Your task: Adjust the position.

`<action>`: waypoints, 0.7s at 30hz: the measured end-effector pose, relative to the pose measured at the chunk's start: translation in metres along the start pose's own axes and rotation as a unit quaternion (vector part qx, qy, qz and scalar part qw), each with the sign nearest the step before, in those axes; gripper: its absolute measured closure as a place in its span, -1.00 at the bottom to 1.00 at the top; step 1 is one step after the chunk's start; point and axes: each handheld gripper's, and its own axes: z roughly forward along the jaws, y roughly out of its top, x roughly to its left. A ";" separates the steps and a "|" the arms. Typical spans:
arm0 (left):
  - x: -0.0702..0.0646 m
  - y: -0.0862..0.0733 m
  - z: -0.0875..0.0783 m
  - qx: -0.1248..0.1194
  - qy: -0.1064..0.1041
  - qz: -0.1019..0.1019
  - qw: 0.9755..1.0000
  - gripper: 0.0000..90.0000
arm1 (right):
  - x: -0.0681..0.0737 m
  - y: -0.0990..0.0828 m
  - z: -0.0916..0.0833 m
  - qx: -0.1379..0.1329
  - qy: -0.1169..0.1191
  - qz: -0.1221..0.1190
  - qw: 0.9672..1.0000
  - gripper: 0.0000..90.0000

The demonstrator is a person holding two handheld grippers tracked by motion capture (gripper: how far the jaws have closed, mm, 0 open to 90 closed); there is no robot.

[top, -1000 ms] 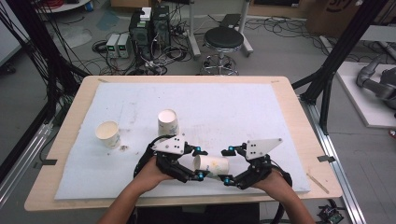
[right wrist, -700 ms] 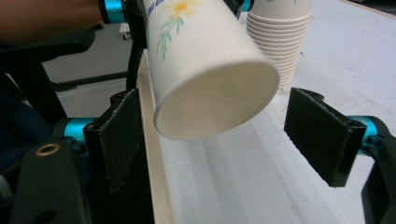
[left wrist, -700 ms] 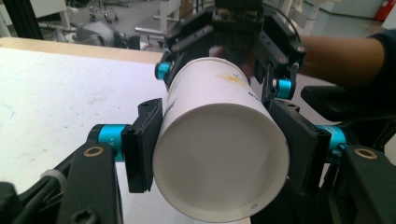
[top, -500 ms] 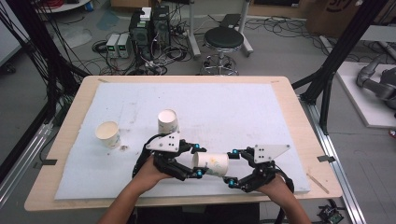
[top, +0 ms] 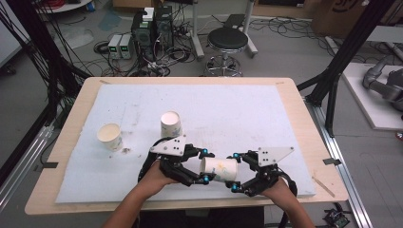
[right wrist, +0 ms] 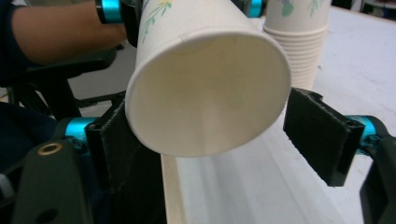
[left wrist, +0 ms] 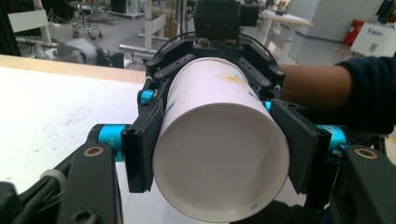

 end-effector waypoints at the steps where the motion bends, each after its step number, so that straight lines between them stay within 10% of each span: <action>1: 0.001 0.000 0.000 -0.004 -0.003 -0.002 1.000 -0.17 | 0.000 0.000 -0.001 -0.005 0.004 0.001 1.000 -0.46; 21: 0.003 -0.008 -0.003 -0.045 -0.009 -0.017 0.999 -0.18 | 0.001 0.004 -0.005 -0.049 0.014 0.000 0.999 -0.24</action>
